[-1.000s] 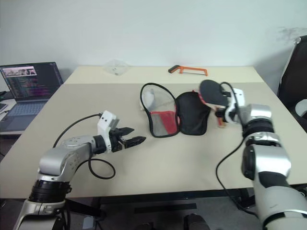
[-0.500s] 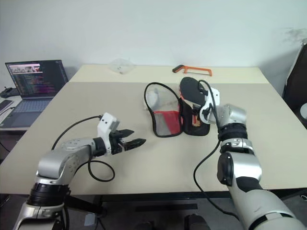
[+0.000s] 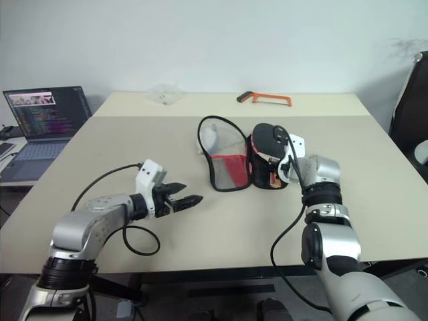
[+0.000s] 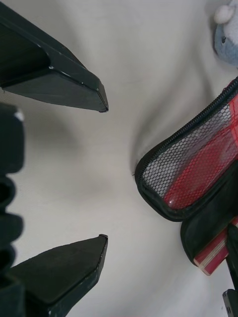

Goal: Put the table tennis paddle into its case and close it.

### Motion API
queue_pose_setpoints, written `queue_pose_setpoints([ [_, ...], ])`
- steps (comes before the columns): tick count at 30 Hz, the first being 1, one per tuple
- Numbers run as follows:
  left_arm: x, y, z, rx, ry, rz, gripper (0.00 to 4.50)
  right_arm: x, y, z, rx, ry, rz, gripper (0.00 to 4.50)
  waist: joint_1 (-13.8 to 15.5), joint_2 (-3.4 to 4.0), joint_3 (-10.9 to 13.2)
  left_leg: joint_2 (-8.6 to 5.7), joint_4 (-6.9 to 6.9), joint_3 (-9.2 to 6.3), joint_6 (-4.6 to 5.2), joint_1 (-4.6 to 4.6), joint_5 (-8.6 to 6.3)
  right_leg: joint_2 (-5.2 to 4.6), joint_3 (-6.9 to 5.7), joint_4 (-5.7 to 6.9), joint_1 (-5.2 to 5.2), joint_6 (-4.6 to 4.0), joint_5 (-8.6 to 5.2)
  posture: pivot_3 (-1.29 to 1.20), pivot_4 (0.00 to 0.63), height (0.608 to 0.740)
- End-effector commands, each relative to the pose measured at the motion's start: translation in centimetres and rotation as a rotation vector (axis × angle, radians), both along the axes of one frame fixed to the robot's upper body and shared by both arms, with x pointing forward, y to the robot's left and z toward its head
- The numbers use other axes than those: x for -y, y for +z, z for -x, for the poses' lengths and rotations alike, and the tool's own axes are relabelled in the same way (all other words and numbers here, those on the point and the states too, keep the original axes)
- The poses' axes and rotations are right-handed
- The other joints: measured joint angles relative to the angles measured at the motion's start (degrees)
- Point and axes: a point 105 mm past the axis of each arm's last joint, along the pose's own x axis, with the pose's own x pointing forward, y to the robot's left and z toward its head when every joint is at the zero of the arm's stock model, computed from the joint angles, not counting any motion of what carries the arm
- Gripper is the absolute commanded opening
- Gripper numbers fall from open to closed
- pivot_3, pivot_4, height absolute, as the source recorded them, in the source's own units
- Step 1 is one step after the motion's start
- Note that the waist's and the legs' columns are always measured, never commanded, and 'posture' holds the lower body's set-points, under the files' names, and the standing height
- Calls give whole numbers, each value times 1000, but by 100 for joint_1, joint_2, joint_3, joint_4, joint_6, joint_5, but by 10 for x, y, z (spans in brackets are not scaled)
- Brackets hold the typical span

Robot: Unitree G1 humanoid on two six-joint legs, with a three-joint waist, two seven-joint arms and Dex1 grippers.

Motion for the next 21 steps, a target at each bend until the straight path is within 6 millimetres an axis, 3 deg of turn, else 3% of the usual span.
queue_pose_setpoints([
  [1, 2, 18, -1, 68, -12, 0, 4339, 0, 14, -7, 57, -28, -30, 961, 0, -1, 0, 0, 0, 0, 0, 0, 0, 0, 0, 0, 0, 0, 0, 0, 150, 740],
  [14, 0, 18, 0, 70, -4, -5, 4339, -5, 3, -8, 29, -20, 15, 961, -1, -1, -1, 0, 1, 0, 1, 3, 0, 0, 1, 3, 2, 0, 0, 0, 150, 740],
  [15, 0, 18, 0, 70, -4, -5, 4339, -5, 3, -8, 30, -23, 13, 1701, -1, -1, -1, 0, 1, 0, 1, 3, 0, 0, 1, 3, 2, 0, 0, 0, 150, 740],
  [21, 0, 19, 0, 71, -5, -6, 4339, -6, 11, -9, 54, -28, -5, 3694, -1, -1, -1, 0, 1, 0, 1, 2, 0, 0, 1, 1, 1, 0, 0, 0, 150, 740],
])
